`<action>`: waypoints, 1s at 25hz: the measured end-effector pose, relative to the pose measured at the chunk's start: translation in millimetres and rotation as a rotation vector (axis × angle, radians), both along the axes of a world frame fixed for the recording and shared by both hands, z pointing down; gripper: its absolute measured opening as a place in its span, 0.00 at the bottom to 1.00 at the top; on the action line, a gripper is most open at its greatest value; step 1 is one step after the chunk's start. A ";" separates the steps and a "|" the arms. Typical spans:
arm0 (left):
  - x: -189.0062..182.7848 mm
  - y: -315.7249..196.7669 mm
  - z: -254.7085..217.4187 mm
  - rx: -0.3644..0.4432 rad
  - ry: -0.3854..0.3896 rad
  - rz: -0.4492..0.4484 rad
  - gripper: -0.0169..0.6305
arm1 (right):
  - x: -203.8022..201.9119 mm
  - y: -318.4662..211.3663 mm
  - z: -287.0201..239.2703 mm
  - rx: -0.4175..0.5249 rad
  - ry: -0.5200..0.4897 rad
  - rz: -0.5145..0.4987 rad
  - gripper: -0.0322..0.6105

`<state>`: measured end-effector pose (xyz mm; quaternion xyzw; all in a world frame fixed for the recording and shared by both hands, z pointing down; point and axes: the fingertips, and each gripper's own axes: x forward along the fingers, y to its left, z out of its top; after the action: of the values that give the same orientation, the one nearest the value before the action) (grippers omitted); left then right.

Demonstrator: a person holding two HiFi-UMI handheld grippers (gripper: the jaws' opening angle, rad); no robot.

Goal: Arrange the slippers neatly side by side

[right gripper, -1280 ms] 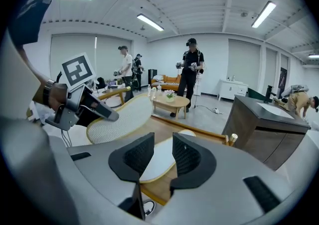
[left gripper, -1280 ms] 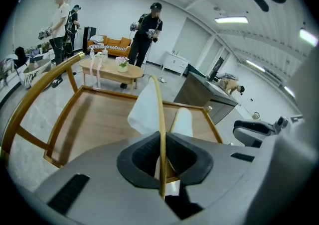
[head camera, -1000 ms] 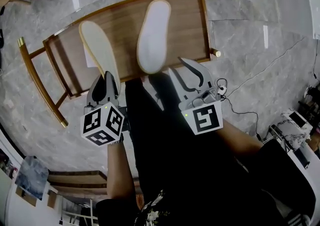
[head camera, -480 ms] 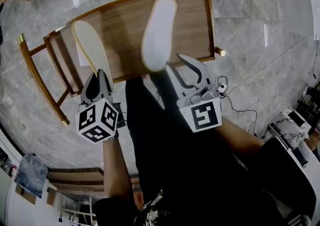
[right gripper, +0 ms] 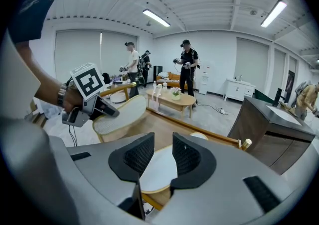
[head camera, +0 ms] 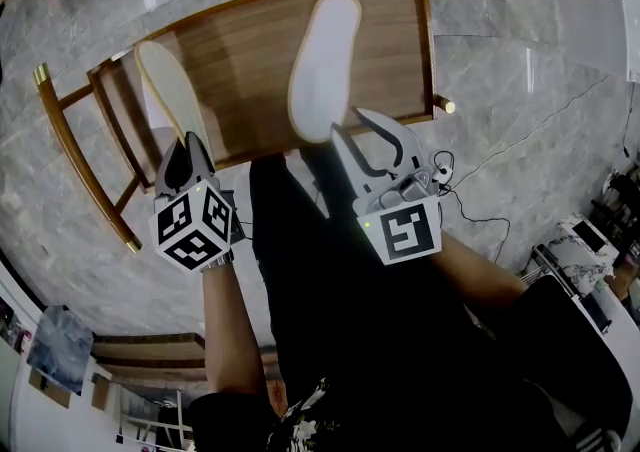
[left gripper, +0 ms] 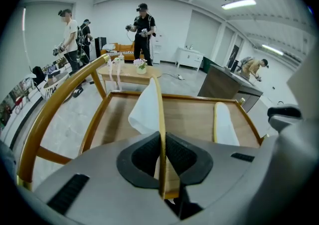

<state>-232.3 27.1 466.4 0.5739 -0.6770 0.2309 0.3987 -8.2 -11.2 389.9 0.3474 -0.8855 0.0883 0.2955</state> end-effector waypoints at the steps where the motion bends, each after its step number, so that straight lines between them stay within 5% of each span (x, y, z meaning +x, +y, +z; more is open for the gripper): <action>1: -1.4 -1.1 1.5 -0.003 -0.015 -0.008 0.07 | -1.1 1.0 0.7 0.000 0.002 -0.003 0.21; 7: 2.7 -8.7 11.0 -0.025 -0.110 0.040 0.07 | -1.4 1.9 3.4 -0.006 0.008 0.003 0.21; 25: 34.3 -15.3 21.5 -0.039 -0.089 0.114 0.17 | 7.0 -1.7 4.0 -0.013 0.006 0.026 0.21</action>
<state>-198.0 11.8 487.9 0.5930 -0.6555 0.2916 0.3656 -1.2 -12.9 394.0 0.3574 -0.8794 0.0968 0.2992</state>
